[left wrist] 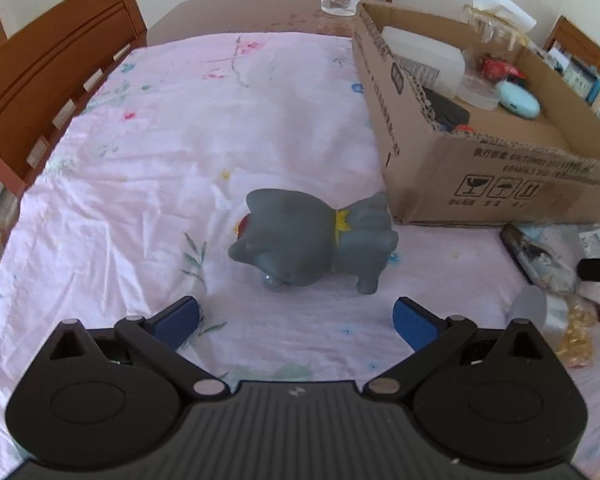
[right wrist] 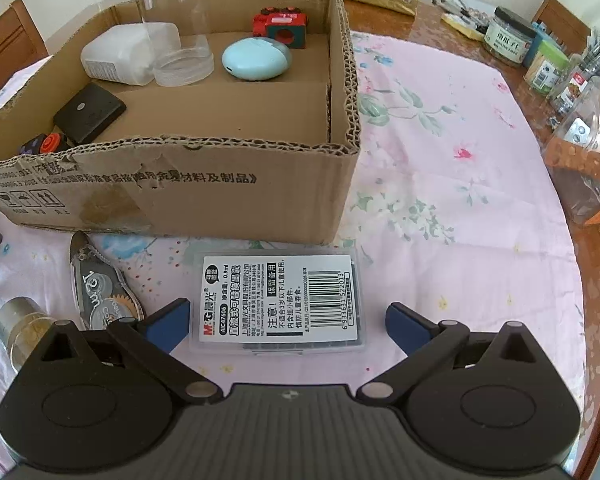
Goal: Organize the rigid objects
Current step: 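Grasp the grey plush elephant with the left tool while the right tool grasps the card pack, then carry the elephant and card pack into the box and open both tools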
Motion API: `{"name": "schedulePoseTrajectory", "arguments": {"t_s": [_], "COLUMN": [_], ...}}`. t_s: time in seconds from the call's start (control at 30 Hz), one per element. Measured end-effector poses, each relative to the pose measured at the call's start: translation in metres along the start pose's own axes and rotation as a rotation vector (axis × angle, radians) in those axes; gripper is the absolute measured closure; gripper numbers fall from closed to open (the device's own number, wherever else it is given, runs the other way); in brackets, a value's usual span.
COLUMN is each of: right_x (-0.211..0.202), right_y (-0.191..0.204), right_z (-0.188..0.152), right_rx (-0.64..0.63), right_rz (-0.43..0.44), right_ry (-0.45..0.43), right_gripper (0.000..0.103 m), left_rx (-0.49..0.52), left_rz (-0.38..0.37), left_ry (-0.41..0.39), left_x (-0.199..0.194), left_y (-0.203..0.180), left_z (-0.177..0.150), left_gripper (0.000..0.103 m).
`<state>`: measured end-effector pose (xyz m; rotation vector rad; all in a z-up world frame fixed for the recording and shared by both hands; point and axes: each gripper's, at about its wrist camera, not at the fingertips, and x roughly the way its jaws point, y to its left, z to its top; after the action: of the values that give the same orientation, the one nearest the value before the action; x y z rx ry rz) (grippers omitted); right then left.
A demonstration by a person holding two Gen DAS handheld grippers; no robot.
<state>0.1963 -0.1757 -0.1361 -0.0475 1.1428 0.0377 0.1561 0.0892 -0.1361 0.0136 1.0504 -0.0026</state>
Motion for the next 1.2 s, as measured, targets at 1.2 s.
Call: {"name": "schedulePoseTrajectory", "arguments": {"t_s": [1.2], "right_x": [0.0], "right_y": [0.001], "right_z": [-0.004], "right_rx": [-0.091], "right_rz": [0.05], "right_ry": [-0.09], "right_gripper": [0.0], "left_rx": [0.003], "left_rz": [-0.008], "left_ry": [-0.052], "left_x": [0.017], "left_y": [-0.009], "left_z": [0.025], "left_gripper": [0.003]}}
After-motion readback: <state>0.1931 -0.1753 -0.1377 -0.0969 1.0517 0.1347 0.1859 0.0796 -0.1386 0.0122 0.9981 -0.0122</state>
